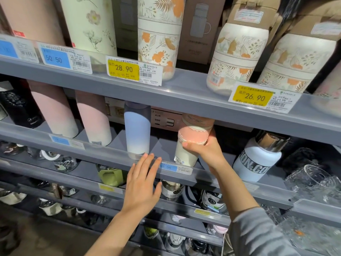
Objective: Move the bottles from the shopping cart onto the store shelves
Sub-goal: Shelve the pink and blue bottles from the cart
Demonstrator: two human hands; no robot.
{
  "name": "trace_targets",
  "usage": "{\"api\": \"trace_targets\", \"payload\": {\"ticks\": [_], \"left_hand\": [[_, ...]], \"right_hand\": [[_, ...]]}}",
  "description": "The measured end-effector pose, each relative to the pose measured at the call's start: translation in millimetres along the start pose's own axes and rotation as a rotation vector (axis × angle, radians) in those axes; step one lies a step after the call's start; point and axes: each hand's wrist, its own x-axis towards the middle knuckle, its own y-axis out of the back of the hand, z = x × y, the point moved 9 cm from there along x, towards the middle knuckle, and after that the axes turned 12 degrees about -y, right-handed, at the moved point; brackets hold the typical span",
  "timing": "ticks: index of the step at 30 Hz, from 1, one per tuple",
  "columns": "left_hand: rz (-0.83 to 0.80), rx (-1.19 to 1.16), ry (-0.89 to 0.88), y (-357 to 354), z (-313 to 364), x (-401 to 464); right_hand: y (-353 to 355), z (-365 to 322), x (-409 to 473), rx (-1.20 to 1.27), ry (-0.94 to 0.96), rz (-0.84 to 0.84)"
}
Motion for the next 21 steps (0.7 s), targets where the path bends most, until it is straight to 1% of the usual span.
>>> {"api": "trace_targets", "payload": {"ticks": [4,9,12,15,18,21], "left_hand": [[0.011,0.0,-0.025,2,1,0],[0.037,0.048,-0.082,5,0,-1],[0.087,0.11,-0.133,11,-1,2],[0.139,0.124,-0.166,16,-2,5],[0.173,0.155,-0.233,14,-6,8],[0.217,0.126,-0.326,11,-8,7]], "right_hand": [[-1,6,-1,-0.005,0.002,-0.052],[0,9,-1,-0.01,-0.018,-0.038],[0,9,-3,0.022,-0.034,-0.027],[6,7,-14,0.005,0.025,0.054],[17,13,-36,-0.09,0.091,0.203],[25,27,-71,-0.075,0.109,0.324]]}}
